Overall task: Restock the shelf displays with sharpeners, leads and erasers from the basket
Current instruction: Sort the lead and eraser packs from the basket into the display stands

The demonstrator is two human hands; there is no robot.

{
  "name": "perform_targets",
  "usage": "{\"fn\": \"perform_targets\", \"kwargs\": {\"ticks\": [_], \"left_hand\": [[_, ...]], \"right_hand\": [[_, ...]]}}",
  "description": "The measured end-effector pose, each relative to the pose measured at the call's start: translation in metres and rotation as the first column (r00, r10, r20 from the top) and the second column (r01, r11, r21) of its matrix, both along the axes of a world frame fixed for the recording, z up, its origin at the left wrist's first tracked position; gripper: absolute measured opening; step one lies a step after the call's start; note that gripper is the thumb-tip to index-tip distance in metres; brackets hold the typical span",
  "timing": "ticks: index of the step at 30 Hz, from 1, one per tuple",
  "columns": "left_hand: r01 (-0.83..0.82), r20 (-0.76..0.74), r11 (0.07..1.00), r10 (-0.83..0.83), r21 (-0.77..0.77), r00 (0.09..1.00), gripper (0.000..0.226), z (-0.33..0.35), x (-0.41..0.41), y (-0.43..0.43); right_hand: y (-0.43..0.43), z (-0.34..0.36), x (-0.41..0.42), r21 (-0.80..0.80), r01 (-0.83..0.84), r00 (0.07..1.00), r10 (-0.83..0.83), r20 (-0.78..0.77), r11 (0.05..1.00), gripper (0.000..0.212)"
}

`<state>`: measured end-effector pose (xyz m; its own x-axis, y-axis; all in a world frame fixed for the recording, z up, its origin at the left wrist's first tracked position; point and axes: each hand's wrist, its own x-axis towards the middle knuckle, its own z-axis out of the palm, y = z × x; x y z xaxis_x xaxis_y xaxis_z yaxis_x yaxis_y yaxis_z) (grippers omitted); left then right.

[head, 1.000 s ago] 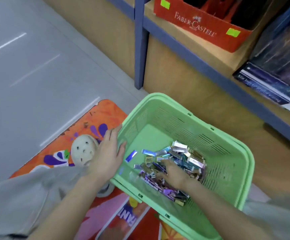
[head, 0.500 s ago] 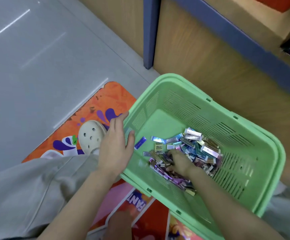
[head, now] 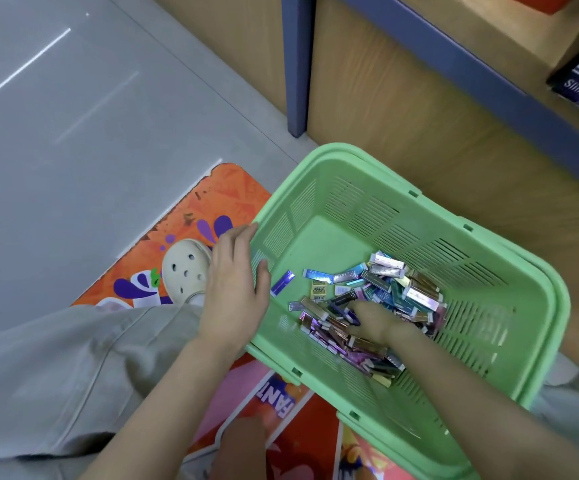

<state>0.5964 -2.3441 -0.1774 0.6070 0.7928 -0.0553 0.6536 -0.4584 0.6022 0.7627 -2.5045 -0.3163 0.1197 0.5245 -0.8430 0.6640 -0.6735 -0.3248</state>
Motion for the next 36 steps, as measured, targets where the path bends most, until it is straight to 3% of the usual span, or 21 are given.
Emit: {"fn": "perform_targets", "kwargs": {"ticks": [4, 6, 8, 9, 11, 13, 14, 18, 22, 25, 27, 30, 33, 36], "left_hand": [[0.129, 0.082, 0.987, -0.137, 0.099, 0.987, 0.034, -0.002, 0.007, -0.017], [0.141, 0.087, 0.987, -0.134, -0.079, 0.987, 0.032, -0.003, 0.016, -0.033], [0.051, 0.054, 0.943, -0.035, -0.33, 0.998, 0.036, -0.007, 0.027, -0.049], [-0.035, 0.022, 0.879, 0.052, -0.476, 0.998, 0.042, -0.01, 0.034, -0.054], [-0.181, -0.045, 0.639, 0.223, -0.747, 0.974, 0.055, -0.009, 0.047, -0.061], [-0.202, -0.062, 0.417, 0.326, -0.886, 0.943, 0.052, -0.007, 0.058, -0.064], [-0.187, -0.049, 0.368, 0.353, -0.911, 0.934, 0.044, -0.006, 0.063, -0.066], [-0.168, 0.007, 0.334, 0.466, -0.927, 0.885, 0.027, -0.007, 0.068, -0.065], [-0.071, 0.046, 0.255, 0.425, -0.964, 0.904, 0.057, -0.002, 0.059, -0.059], [-0.048, 0.078, 0.237, 0.493, -0.97, 0.867, 0.031, -0.003, 0.055, -0.056], [-0.083, 0.078, 0.277, 0.524, -0.957, 0.848, 0.021, -0.006, 0.052, -0.054], [-0.155, 0.045, 0.395, 0.452, -0.906, 0.891, 0.01, -0.004, 0.051, -0.052], [-0.166, 0.01, 0.427, 0.382, -0.889, 0.924, 0.009, -0.005, 0.047, -0.05], [-0.161, 0.003, 0.44, 0.349, -0.884, 0.937, 0.015, -0.008, 0.043, -0.048]], "right_hand": [[-0.005, 0.016, 0.011, 0.053, 0.12, 0.992, -0.118, -0.039, 0.991, 0.024], [-0.005, 0.033, 0.016, 0.085, 0.207, 0.976, -0.201, -0.079, 0.975, 0.023], [-0.003, 0.053, 0.016, 0.165, 0.299, 0.95, -0.277, -0.146, 0.94, 0.036], [0.0, 0.065, 0.015, 0.212, 0.342, 0.935, -0.31, -0.171, 0.916, 0.044], [0.007, 0.09, 0.007, 0.332, 0.431, 0.898, -0.359, -0.255, 0.839, 0.038], [0.012, 0.107, -0.003, 0.418, 0.504, 0.858, -0.385, -0.34, 0.756, 0.017], [0.015, 0.113, -0.007, 0.437, 0.534, 0.841, -0.402, -0.362, 0.724, 0.014], [0.02, 0.13, -0.019, 0.511, 0.532, 0.846, -0.393, -0.361, 0.675, 0.031], [0.025, 0.141, -0.022, 0.552, 0.41, 0.912, -0.315, -0.264, 0.726, 0.04], [0.026, 0.145, -0.019, 0.553, 0.336, 0.939, -0.226, -0.259, 0.762, 0.04], [0.025, 0.141, -0.011, 0.556, 0.375, 0.926, -0.267, -0.268, 0.742, 0.035], [0.017, 0.117, 0.001, 0.56, 0.503, 0.859, -0.449, -0.244, 0.659, 0.026], [-0.005, 0.078, 0.013, 0.444, 0.435, 0.892, -0.442, -0.093, 0.784, 0.027], [-0.033, 0.048, 0.015, 0.242, 0.351, 0.932, -0.362, 0.001, 0.905, 0.045]]}}
